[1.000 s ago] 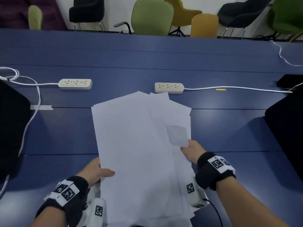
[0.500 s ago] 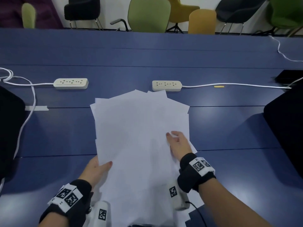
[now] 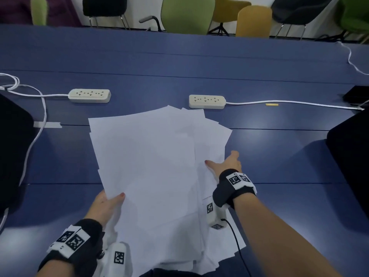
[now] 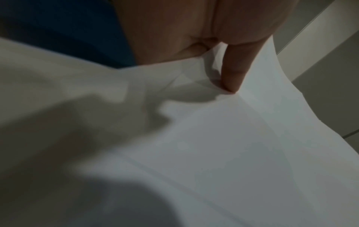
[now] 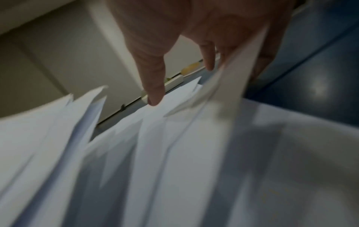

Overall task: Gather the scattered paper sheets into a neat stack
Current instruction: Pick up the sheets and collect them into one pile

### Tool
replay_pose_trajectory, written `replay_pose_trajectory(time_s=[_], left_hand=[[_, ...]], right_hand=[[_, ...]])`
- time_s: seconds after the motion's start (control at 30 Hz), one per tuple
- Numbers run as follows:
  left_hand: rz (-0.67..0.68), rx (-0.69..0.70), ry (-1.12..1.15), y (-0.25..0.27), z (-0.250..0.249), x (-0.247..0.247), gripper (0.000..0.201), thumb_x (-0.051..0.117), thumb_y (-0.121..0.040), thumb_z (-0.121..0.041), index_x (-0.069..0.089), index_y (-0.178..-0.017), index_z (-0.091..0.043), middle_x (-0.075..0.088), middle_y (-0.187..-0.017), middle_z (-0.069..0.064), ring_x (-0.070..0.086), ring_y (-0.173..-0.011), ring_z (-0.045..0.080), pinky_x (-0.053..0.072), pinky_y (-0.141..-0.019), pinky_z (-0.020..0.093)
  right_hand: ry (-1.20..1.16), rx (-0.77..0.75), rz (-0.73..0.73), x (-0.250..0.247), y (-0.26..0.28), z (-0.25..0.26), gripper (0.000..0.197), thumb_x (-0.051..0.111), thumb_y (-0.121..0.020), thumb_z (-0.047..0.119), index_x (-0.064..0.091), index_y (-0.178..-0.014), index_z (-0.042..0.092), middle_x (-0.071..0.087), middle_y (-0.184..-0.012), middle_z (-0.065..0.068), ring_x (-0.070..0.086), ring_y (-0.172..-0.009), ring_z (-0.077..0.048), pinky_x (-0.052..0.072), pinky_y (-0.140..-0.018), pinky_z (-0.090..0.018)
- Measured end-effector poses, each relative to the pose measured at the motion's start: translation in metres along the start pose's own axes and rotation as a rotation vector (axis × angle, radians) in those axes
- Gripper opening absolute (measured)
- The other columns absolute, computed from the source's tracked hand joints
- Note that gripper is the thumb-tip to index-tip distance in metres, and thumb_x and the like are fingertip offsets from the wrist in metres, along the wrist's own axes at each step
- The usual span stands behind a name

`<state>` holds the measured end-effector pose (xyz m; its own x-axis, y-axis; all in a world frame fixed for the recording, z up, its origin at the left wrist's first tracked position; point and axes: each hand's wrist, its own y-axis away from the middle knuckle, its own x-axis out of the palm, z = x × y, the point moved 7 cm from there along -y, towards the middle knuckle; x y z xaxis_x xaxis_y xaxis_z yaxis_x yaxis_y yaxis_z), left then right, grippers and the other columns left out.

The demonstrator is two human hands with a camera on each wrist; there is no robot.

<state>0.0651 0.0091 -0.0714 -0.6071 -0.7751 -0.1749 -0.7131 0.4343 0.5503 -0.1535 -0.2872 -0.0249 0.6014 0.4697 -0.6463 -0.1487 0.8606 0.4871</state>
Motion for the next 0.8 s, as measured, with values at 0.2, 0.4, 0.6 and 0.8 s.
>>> replay_pose_trajectory(time_s=[0.2,0.4,0.6,0.8], left_hand=[[0.036,-0.017,0.004,0.0,-0.002,0.003,0.026,0.051,-0.091,-0.006,0.058,-0.116,-0.004,0.066,-0.108,0.016,0.061,-0.099,0.033,0.045,-0.091,0.041],[0.062,0.003,0.031,0.004,-0.007,0.004,0.025,0.049,-0.091,-0.002,0.057,-0.115,-0.005,0.065,-0.108,0.015,0.06,-0.099,0.03,0.046,-0.081,0.035],[0.097,0.025,0.071,0.007,-0.015,0.012,0.021,0.049,-0.091,-0.002,0.059,-0.106,-0.013,0.066,-0.099,0.006,0.06,-0.093,0.024,0.044,-0.073,0.027],[0.15,0.018,0.083,0.01,-0.016,0.032,0.022,0.048,-0.09,0.001,0.059,-0.106,-0.01,0.065,-0.1,0.008,0.061,-0.089,0.021,0.045,-0.073,0.028]], right_hand=[[0.056,-0.015,0.13,0.018,-0.004,0.002,0.05,0.073,-0.07,0.04,0.055,-0.102,0.006,0.059,-0.099,-0.006,0.054,-0.088,-0.027,0.044,-0.073,-0.03],[0.101,-0.012,0.229,0.018,-0.009,-0.006,0.072,0.073,-0.074,0.034,0.043,-0.131,0.001,0.053,-0.124,-0.01,0.054,-0.111,-0.027,0.044,-0.085,-0.029],[-0.017,0.032,0.319,0.017,-0.006,-0.013,0.038,0.076,-0.071,0.026,0.039,-0.065,0.014,0.047,-0.074,-0.002,0.043,-0.057,-0.016,0.035,-0.049,-0.026],[-0.098,0.006,0.323,0.013,0.008,-0.015,0.035,0.075,-0.071,0.021,0.059,-0.099,0.007,0.063,-0.093,-0.006,0.057,-0.066,-0.016,0.041,-0.052,-0.024]])
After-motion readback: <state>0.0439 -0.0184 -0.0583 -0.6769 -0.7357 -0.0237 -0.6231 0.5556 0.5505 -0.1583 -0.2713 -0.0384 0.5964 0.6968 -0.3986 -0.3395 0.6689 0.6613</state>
